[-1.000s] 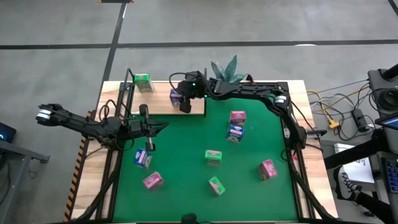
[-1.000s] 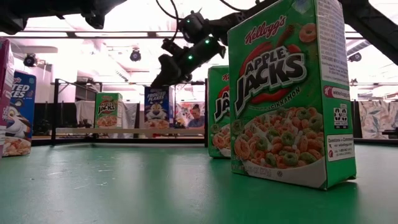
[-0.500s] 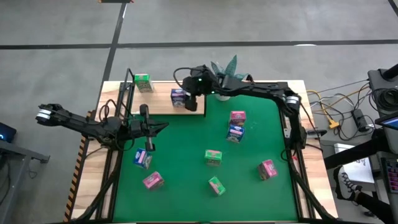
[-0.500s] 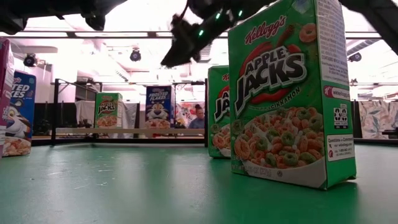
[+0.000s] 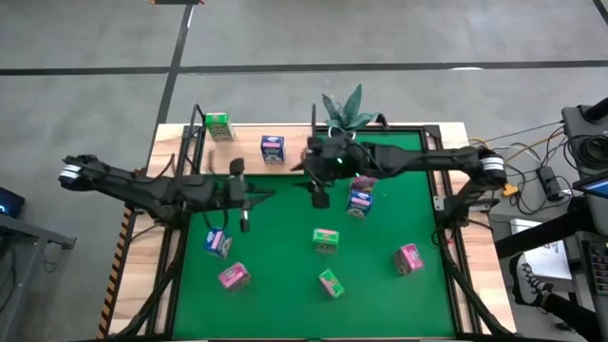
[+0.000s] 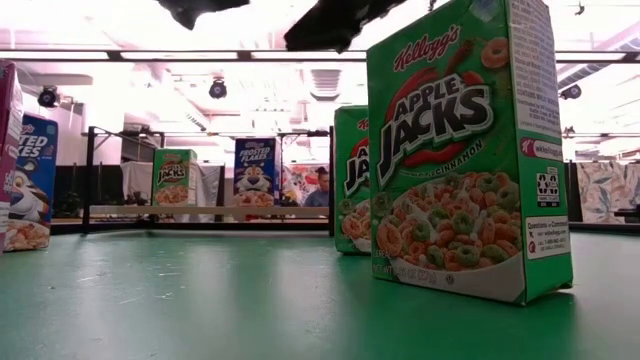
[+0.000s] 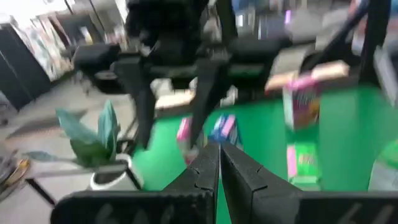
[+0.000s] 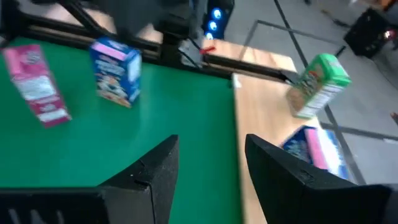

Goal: Stack cereal on shelf
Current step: Put the top left blue cereal box on the shelf

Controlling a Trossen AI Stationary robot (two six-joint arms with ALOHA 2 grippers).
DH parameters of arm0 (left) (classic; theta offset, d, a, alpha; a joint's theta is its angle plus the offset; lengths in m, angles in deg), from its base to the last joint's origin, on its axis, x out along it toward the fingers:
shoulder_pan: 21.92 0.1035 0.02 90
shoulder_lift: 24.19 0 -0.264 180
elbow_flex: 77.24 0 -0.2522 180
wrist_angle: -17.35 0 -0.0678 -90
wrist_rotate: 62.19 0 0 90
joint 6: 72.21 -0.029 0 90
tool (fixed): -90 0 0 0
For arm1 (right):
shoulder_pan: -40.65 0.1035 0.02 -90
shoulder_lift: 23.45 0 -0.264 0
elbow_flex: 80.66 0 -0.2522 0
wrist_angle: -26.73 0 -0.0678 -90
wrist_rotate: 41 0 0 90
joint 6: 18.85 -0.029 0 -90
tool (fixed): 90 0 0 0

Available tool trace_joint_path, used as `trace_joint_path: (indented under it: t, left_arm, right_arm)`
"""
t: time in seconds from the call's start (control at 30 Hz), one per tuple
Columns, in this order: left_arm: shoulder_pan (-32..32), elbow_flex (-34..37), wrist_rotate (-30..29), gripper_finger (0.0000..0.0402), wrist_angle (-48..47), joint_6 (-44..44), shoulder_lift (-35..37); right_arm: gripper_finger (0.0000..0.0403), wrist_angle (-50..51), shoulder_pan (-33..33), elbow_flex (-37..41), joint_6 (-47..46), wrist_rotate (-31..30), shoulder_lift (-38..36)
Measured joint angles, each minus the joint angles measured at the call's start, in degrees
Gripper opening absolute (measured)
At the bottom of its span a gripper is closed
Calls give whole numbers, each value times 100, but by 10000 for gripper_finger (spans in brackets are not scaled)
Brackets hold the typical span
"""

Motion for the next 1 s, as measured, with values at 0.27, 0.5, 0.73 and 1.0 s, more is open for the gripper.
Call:
trace_joint_path:
  t: [0.27,0.5,0.73,1.0]
  left_arm:
    - [372,-1605,3,0,-2955,129,-819]
    - [908,-2660,22,0,-4522,-52,-1381]
    - [1452,-3350,373,0,-5359,-346,-1777]
    - [2301,-3772,1096,0,-5859,-627,-1964]
  right_arm:
    - [164,-768,392,1485,-128,-10,-711]
    - [164,-1595,644,2488,-140,-8,-1063]
    - [164,-2197,664,3066,-138,-12,-1221]
    - [162,-2265,662,3273,26,-11,-1272]
